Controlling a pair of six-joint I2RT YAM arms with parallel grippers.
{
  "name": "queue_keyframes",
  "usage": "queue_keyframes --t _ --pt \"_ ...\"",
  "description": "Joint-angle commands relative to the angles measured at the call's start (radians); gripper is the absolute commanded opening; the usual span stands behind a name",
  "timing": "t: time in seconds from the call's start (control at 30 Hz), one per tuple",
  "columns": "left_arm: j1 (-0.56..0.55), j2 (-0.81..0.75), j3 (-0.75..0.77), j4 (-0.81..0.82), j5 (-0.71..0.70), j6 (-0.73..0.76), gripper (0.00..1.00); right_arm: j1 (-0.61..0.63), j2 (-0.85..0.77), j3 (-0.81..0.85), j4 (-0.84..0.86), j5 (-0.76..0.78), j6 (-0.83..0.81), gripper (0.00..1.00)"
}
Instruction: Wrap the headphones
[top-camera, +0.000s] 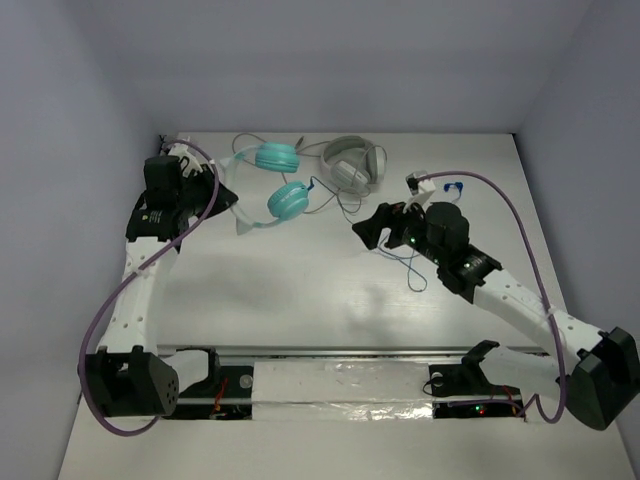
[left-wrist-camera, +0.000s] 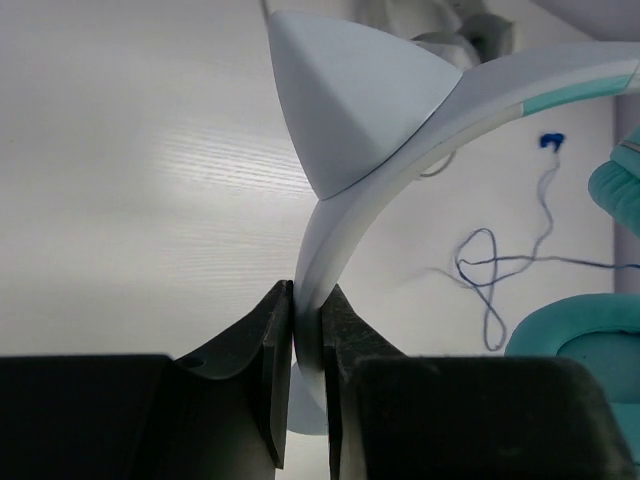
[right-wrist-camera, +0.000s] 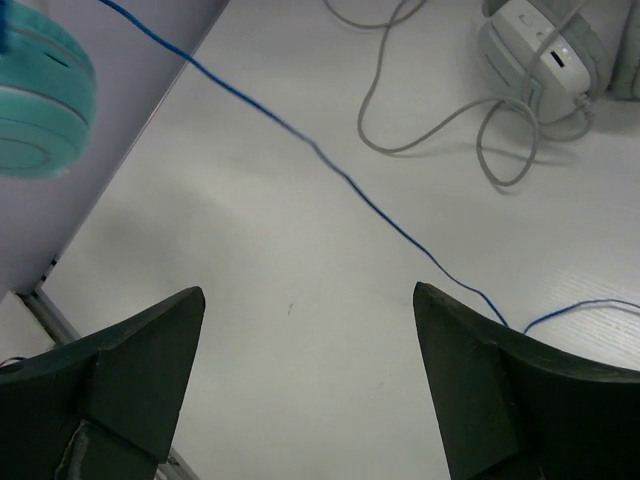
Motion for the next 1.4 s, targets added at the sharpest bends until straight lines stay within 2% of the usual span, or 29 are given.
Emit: queue_keyframes --t 0.0,0.03,0.13,0.27,0.37,0.5,0.6,0.7,0.83,1.07,1.3,1.37 --pt "-0.013 -0.03 0.067 0.011 0.135 -0.053 0.0 0.008 0.058 0.033 0.185 -0.076 -0.085 0.92" --pt "-0.013 -0.036 0.071 0.029 0.161 -0.057 0.0 0.008 0.074 0.026 0.252 -0.091 -0.087 0.92" --pt "-0.022 -0.059 0.08 0.055 0.198 -0.066 0.0 0.008 0.13 0.012 0.317 -0.124 -0.114 0.92" --pt "-0.022 -0.089 0.042 0.124 0.261 -0.101 0.0 0.008 0.221 0.016 0.33 -0.058 -0.168 0.92" --pt "-0.022 -0.099 0.032 0.16 0.281 -0.112 0.0 0.008 0.31 0.038 0.328 -0.116 -0.185 0.91" --pt "-0.022 -0.091 0.058 0.178 0.315 -0.123 0.0 -0.001 0.376 0.027 0.4 -0.11 -0.165 0.88" --pt "-0.022 -0.1 0.075 0.192 0.333 -0.142 0.0 -0.029 0.396 0.001 0.464 -0.095 -0.137 0.8" --pt "-0.022 -0.105 0.094 0.218 0.344 -0.173 0.0 -0.052 0.408 -0.028 0.527 -0.163 -0.107 0.69" --pt "-0.022 -0.109 0.126 0.287 0.359 -0.239 0.0 -0.09 0.434 -0.062 0.567 -0.185 -0.093 0.65" --pt "-0.022 -0.088 0.268 0.321 0.381 -0.313 0.0 -0.101 0.419 -0.1 0.603 -0.171 -0.077 0.64" --pt "-0.022 -0.093 0.313 0.367 0.402 -0.389 0.0 -0.11 0.434 -0.096 0.624 -0.185 -0.057 0.63" --pt "-0.022 -0.093 0.31 0.376 0.399 -0.4 0.0 -0.11 0.448 -0.089 0.627 -0.21 -0.05 0.55"
